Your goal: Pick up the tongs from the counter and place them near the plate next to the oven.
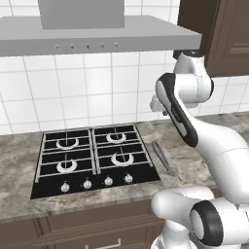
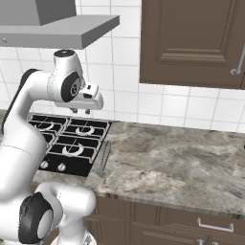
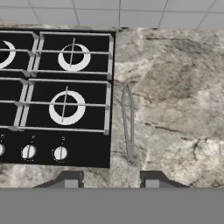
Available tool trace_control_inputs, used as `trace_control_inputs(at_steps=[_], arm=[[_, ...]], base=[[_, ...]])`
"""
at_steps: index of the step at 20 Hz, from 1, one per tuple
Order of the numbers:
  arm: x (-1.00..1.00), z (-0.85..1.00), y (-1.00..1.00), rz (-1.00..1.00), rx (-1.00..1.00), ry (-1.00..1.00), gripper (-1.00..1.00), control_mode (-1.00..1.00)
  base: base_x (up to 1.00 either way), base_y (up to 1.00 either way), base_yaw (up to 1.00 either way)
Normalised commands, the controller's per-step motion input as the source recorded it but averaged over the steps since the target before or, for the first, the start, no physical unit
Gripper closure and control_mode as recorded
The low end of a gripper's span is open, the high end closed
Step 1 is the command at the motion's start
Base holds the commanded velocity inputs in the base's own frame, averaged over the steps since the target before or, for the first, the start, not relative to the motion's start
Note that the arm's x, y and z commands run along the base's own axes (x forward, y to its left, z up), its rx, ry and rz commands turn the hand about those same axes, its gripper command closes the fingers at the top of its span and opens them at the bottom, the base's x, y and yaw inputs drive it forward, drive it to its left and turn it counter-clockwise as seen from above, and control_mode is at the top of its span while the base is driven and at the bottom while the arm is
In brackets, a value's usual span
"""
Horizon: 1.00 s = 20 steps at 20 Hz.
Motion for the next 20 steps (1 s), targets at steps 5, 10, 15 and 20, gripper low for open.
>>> trace_control_inputs(at_steps=[5, 10, 15, 20], arm=[[-0.11, -0.07, -0.05, 0.01, 0.05, 0.0, -1.0, -1.0], [-0.28, -0.8, -0.32, 0.01, 0.11, 0.03, -1.0, -1.0], [-0.31, -1.0, 0.1, 0.0, -0.16, 0.21, -1.0, -1.0], [0.01, -0.95, 0.02, 0.08, -0.15, 0.13, -1.0, -1.0]], base=[[0.0, 0.0, 0.0], [0.0, 0.0, 0.0], [0.0, 0.0, 0.0], [0.0, 0.0, 0.0]])
